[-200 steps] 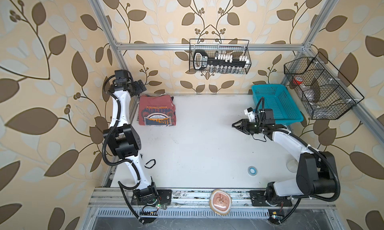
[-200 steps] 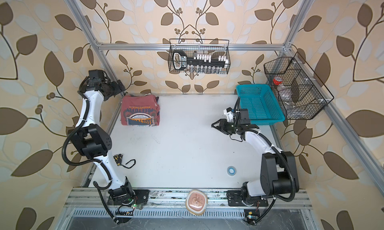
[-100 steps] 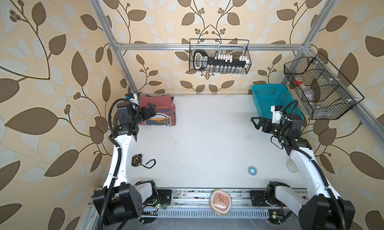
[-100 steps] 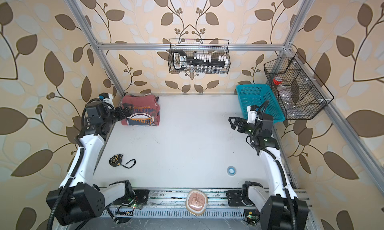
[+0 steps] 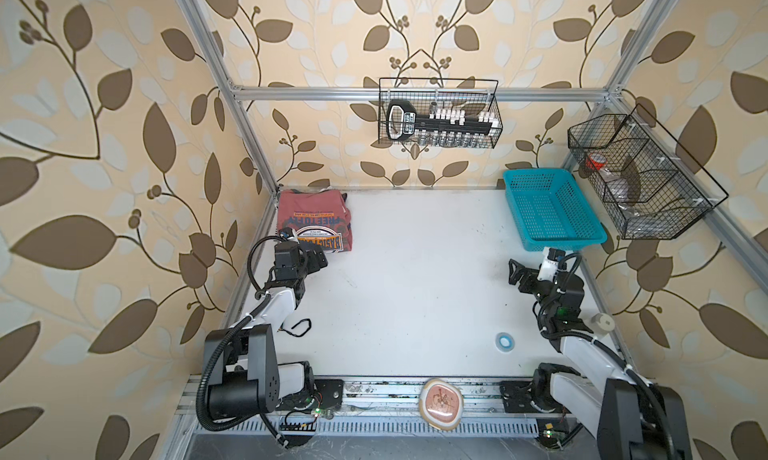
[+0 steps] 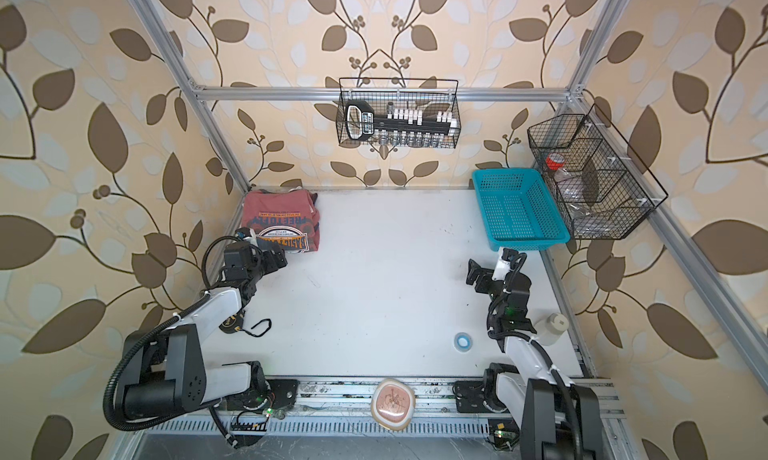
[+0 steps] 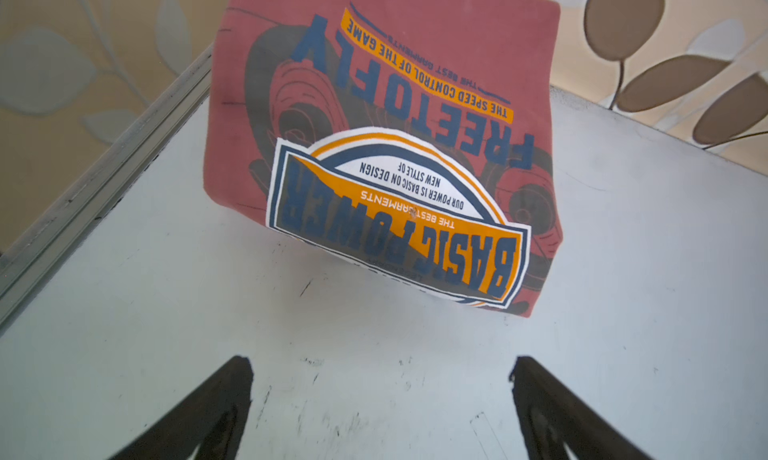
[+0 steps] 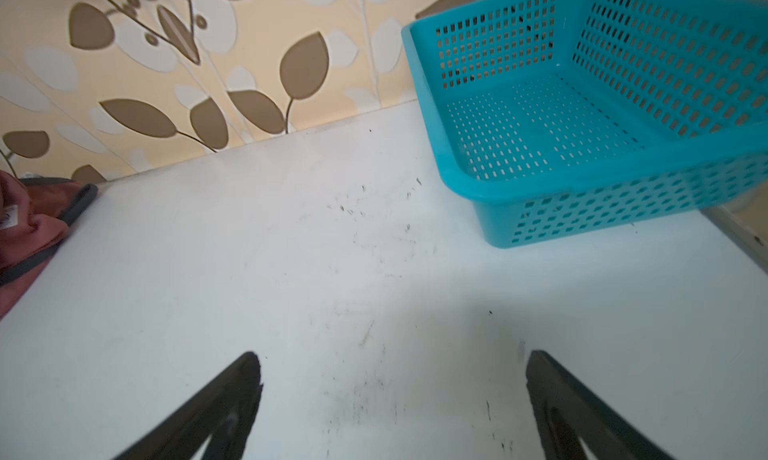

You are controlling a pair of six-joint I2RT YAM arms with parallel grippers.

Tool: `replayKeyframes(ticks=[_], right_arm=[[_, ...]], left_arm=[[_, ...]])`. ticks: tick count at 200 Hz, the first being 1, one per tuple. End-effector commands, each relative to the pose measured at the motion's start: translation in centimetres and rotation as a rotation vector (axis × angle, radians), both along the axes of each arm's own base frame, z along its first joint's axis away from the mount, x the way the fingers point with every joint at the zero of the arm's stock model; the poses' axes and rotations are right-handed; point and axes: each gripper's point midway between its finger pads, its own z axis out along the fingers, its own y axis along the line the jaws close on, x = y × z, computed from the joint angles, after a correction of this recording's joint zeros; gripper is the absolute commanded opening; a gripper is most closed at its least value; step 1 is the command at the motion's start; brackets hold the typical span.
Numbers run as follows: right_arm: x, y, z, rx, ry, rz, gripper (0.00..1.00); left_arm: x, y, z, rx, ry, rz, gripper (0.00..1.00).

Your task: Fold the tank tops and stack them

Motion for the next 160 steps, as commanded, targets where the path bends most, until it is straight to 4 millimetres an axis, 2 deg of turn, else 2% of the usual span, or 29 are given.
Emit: replayKeyframes(ticks=[1, 38, 45, 53, 63, 80, 132, 144, 160], right_arm=[[1.0, -0.8, 3.1, -0.076, -0.183, -0.03, 1.0], [1.0, 1.1, 1.5, -0.158, -0.204, 0.018, 1.0], [1.2, 1.3, 1.0, -0.166, -0.196, 0.02, 1.0], [1.7, 1.6, 1.4, -0.161, -0.218, 0.035, 1.0], [2.2, 1.7, 0.6, -0.166, -0.152, 0.05, 1.0], [2.8, 2.5, 0.5, -0.195, -0.141, 0.076, 1.0], [2.8, 2.5, 0.3, -0.202, -0.127, 0.072, 1.0], [2.9, 2.5, 0.4, -0.203, -0.128, 0.07, 1.0], [2.9, 2.5, 0.3, -0.201, -0.123, 0.071, 1.0]], left_arm=[[1.4, 0.7, 2.0, 0.056, -0.122, 0.005, 0.99], [1.3, -0.2, 2.9, 0.059, -0.187, -0.045, 0.99], [1.3, 0.0, 2.9, 0.059, -0.186, -0.037, 0.99], [1.4, 0.0, 2.9, 0.06, -0.186, -0.036, 0.99], [1.4, 0.0, 3.0, 0.061, -0.188, -0.04, 0.99], [1.5, 0.0, 2.9, 0.06, -0.187, -0.038, 0.99], [1.1, -0.1, 2.8, 0.055, -0.175, -0.036, 0.99], [0.8, -0.2, 2.3, 0.054, -0.15, -0.041, 0.99], [0.4, -0.8, 0.8, 0.083, -0.111, -0.065, 0.99]])
